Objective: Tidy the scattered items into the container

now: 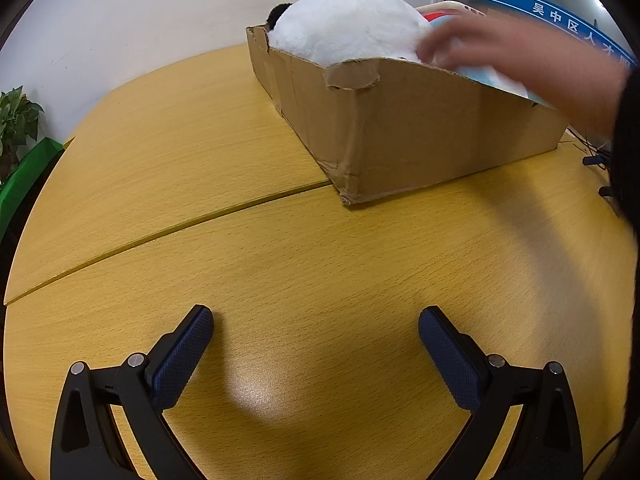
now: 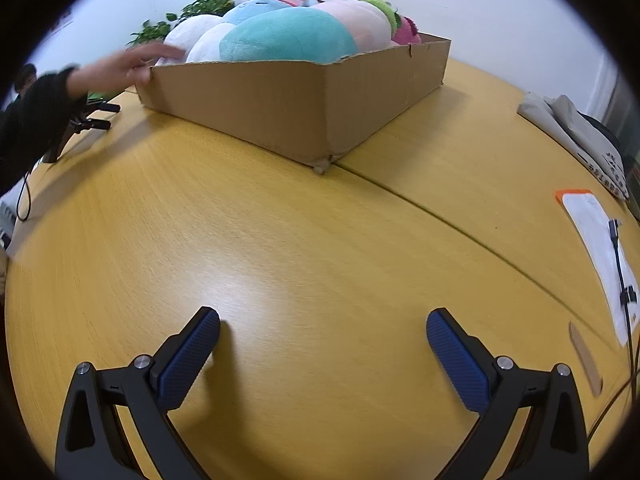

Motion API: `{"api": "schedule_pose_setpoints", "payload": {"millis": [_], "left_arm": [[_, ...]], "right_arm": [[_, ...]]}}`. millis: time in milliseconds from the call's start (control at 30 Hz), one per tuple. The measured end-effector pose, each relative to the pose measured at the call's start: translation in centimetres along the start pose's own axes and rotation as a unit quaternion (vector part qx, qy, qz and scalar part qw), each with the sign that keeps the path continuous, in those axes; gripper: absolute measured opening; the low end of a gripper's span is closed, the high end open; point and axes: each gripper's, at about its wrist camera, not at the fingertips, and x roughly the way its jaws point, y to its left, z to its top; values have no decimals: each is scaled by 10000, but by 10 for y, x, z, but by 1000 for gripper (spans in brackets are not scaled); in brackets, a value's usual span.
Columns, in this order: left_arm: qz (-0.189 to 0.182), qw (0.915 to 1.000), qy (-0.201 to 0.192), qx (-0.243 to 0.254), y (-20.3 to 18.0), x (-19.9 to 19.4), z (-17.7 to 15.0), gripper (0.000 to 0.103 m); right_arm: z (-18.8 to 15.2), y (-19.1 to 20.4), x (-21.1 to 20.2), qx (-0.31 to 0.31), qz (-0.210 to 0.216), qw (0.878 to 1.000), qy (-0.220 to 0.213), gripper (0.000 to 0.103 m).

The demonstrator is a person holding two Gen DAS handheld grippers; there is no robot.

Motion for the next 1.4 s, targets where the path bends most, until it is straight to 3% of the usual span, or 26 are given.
{"api": "schedule_pose_setpoints", "payload": {"millis": [967,1400], "left_arm": [[8,10000,1,-5,0,0,0,103],[252,9991,-5,-351,9,-4,0,103]], "right_arm": [[1,0,0,8,-61,10000,2,103],[1,0,0,8,-61,10000,1,103]]}}
